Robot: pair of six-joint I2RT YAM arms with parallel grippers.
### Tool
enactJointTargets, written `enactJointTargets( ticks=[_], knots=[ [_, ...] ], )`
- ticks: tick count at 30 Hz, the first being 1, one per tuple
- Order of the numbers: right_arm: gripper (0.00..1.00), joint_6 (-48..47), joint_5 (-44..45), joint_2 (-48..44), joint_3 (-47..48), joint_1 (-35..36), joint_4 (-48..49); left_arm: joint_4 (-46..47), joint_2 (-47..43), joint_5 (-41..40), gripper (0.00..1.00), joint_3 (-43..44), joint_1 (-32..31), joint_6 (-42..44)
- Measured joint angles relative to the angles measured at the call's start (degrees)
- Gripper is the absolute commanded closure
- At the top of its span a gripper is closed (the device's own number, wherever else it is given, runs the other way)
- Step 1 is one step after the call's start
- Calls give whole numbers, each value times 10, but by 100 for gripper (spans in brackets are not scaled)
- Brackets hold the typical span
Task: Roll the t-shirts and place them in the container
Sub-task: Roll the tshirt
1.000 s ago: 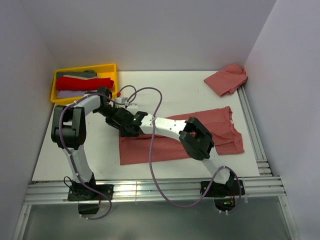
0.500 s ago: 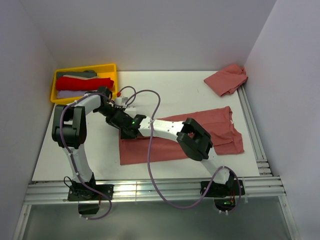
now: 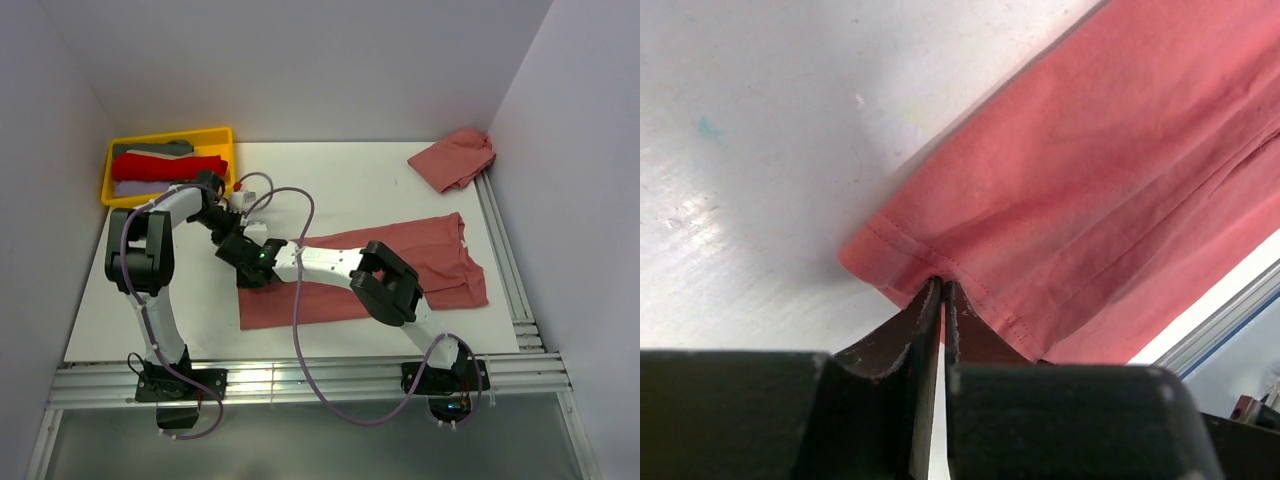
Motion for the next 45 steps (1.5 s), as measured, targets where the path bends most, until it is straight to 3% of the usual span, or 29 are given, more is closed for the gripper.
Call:
enactJointTargets(
  ticks=[6, 9, 14, 24, 45],
  knots=[
    [96, -1, -3, 0, -17, 21, 0, 0, 9, -3, 92, 9, -2, -7],
    [88, -1, -3, 0, -22, 28, -3, 2, 12, -3, 90, 12, -2, -7],
    [73, -1, 7, 0, -21, 30, -10, 2, 12, -3, 79, 12, -2, -8],
    [72, -2, 61, 0, 27, 37, -60, -13, 10, 5, 53, 25, -2, -7],
    [66, -21, 129, 85, 157, 42, -108, -41, 3, 57, 49, 85, 57, -21]
  ],
)
